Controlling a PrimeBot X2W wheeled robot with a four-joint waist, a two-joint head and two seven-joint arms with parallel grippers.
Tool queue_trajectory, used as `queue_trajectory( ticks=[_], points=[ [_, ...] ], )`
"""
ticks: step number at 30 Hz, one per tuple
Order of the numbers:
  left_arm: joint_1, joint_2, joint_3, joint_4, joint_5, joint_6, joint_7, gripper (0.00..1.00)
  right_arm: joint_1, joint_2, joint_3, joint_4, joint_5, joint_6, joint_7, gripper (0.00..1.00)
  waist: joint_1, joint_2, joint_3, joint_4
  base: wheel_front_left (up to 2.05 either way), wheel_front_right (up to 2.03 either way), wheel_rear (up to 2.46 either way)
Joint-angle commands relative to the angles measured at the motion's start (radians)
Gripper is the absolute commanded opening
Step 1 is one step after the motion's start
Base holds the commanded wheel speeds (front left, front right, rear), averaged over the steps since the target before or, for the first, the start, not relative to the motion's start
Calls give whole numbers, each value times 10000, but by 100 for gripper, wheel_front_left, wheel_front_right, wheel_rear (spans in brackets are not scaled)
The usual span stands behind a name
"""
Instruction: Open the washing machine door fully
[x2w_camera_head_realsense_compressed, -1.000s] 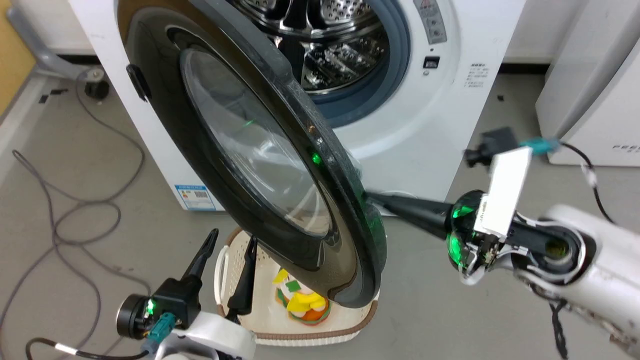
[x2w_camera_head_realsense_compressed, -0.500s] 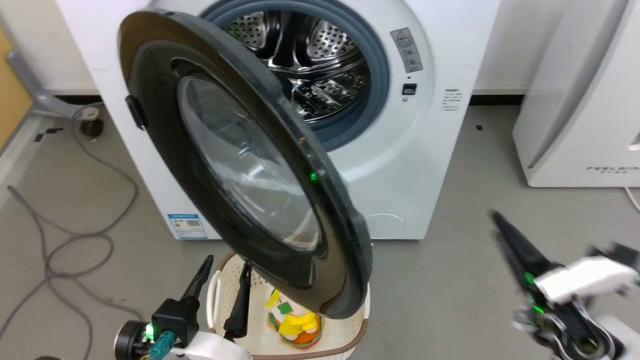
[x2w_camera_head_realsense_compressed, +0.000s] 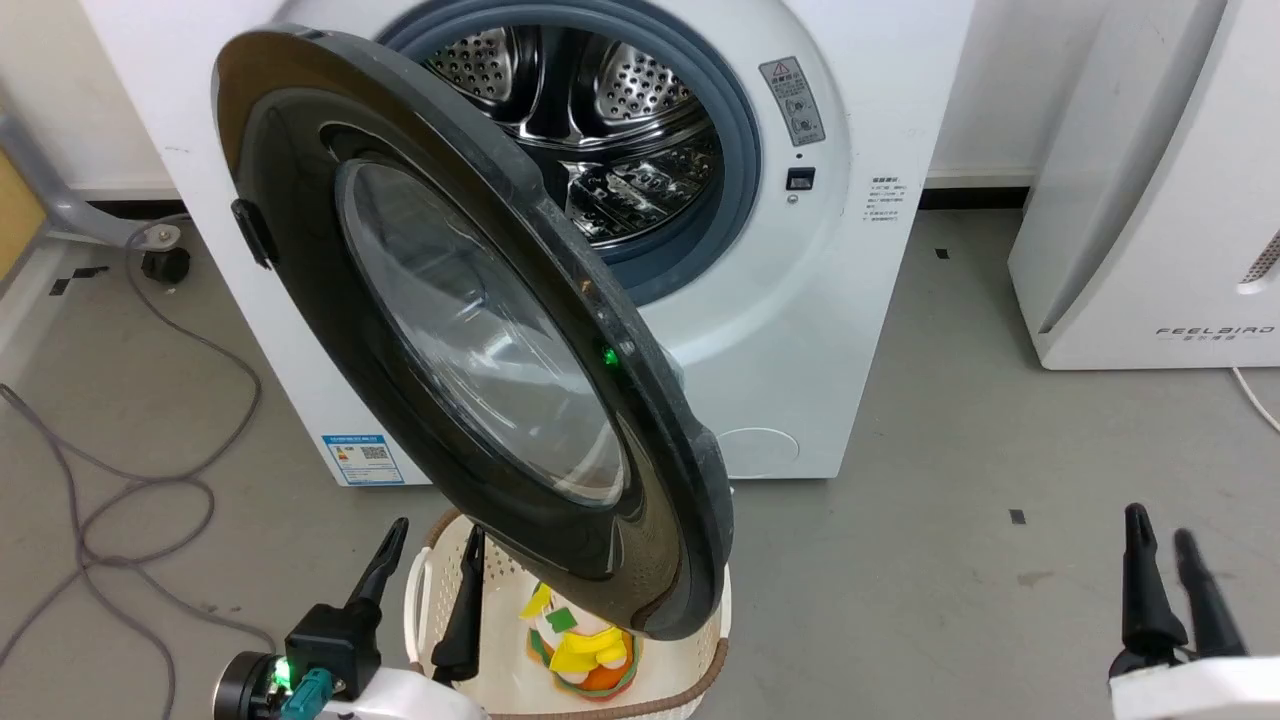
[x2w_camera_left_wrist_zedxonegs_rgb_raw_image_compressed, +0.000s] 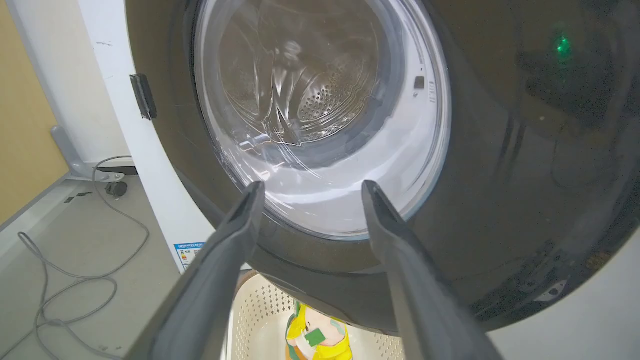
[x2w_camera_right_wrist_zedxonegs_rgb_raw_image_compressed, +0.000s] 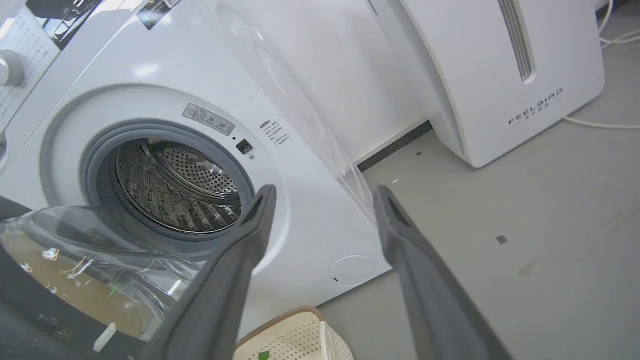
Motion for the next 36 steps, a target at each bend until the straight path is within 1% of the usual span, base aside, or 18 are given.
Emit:
queue_trajectory(
  ticks=[1,3,5,7,9,11,13,16,21,22,23,24,33,36],
  points=[
    [94,36,36,8,-20,49,-55,100,379,379,-445,-570,-1515,10,-40,100,1,-1,9,25,0,0,0],
    [81,37,41,17,-28,65,-55,100,838,931,-937,-1476,-3672,10,-40,100,1,-1,18,58,0,0,0],
    [70,38,44,18,-33,84,-55,100,1219,1271,-1206,-2264,-5421,10,64,100,1,-1,33,76,0,0,0],
    [58,52,59,21,-44,100,-55,100,1509,1458,-1319,-3004,-6680,10,403,100,1,-1,50,78,0,0,0],
    [36,82,88,34,-65,102,-55,100,1743,1538,-1293,-3620,-7485,10,755,100,1,-1,82,73,0,0,0],
    [21,109,113,43,-75,114,-55,100,1951,1565,-1122,-4074,-7933,10,1026,100,1,-1,102,55,0,0,0],
    [27,134,128,58,-75,131,-55,100,2122,1571,-821,-4341,-8082,10,1209,100,1,-1,104,32,0,0,0],
    [34,164,129,89,-79,140,-55,100,2303,1573,-462,-4504,-8125,10,1411,100,1,-1,108,15,0,0,0],
    [34,175,88,190,-108,144,-55,100,2384,1575,-273,-4457,-8003,10,1504,100,1,-1,116,-3,0,0,0],
    [33,172,74,208,-124,140,-55,30,2385,1575,-251,-4437,-7972,10,1509,100,1,-1,118,-8,0,0,0],
    [33,171,64,210,-134,140,-55,3,2383,1575,-233,-4415,-7953,10,1511,100,1,-1,123,-16,0,0,0],
    [36,171,53,206,-139,140,-55,0,2379,1576,-216,-4396,-7947,10,1516,100,1,-1,133,-25,0,0,0],
    [-18,230,-6,162,-186,159,-55,0,2271,1576,-127,-4320,-7886,10,1468,100,1,-1,260,-110,0,0,0],
    [-99,203,37,11,-247,276,-39,0,2243,1576,-118,-4272,-7889,10,1419,100,1,-1,270,-104,0,0,0]
  ],
)
